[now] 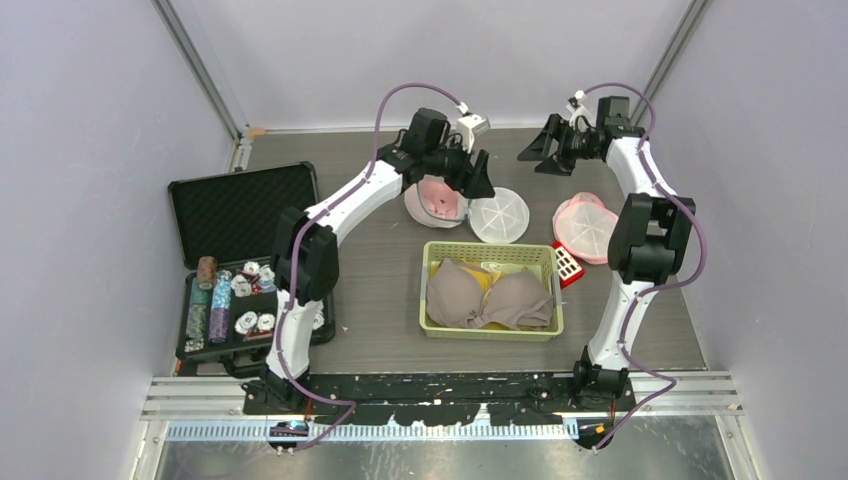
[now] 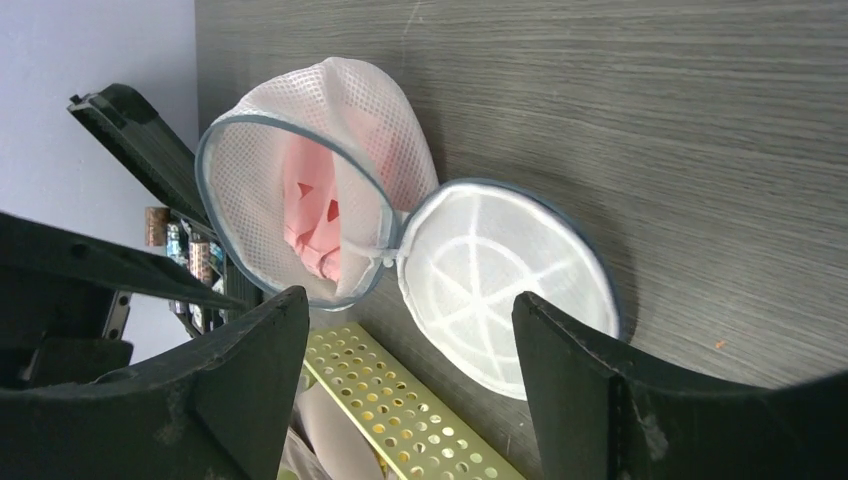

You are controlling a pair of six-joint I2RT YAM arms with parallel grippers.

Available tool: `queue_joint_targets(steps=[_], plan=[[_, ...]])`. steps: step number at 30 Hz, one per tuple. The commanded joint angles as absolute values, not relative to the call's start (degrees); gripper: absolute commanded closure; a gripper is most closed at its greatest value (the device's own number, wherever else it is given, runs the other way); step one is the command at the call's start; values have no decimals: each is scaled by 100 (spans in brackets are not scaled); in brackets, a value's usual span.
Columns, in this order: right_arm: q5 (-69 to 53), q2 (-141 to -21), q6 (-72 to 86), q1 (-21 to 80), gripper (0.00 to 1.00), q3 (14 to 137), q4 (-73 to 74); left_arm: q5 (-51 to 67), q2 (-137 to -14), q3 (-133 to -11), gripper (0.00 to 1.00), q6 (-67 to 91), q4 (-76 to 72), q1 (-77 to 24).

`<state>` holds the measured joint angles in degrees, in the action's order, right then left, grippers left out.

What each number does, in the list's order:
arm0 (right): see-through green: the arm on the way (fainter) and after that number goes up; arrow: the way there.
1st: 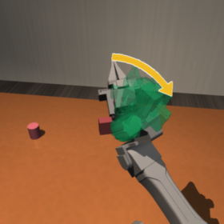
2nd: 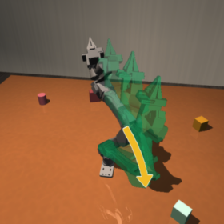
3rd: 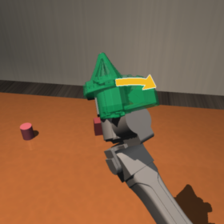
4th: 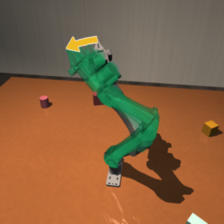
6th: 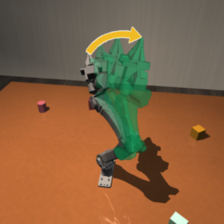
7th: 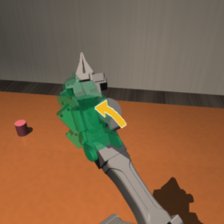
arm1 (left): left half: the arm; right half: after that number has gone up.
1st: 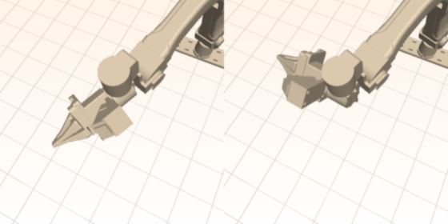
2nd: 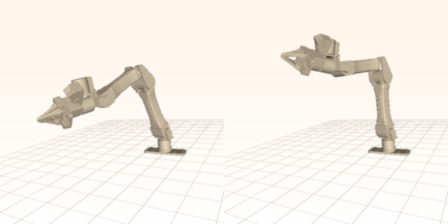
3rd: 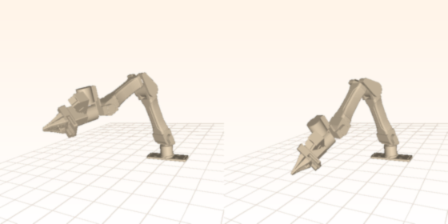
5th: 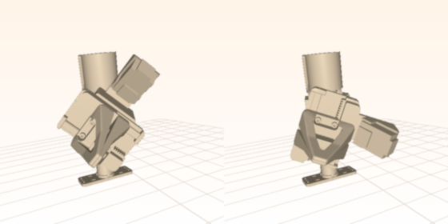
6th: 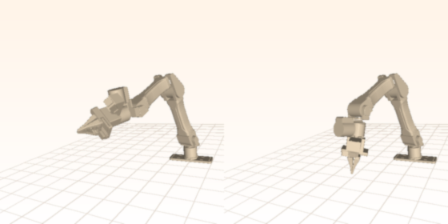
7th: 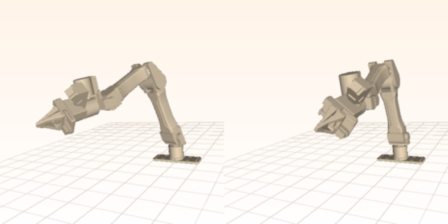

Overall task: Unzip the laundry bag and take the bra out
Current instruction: Open the laundry bag at the center of the board.

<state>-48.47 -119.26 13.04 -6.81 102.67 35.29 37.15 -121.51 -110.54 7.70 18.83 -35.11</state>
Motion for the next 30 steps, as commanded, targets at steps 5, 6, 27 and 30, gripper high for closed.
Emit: queue_joint_targets(steps=[5,6,27,30], plan=[[-4782,-11290,1125,-474,24,10222,3515,3422,-11719,-11159,33,672,2046,-3108],[-4771,-11267,1090,-411,24,10215,3524,3348,-11631,-11052,34,755,1993,-3009],[-3999,-11608,300,1452,38,10487,3185,1995,-11436,-10299,42,60,2495,-2366],[-3916,-11738,184,1638,39,10483,2999,1917,-11625,-10410,45,74,2606,-2324]])
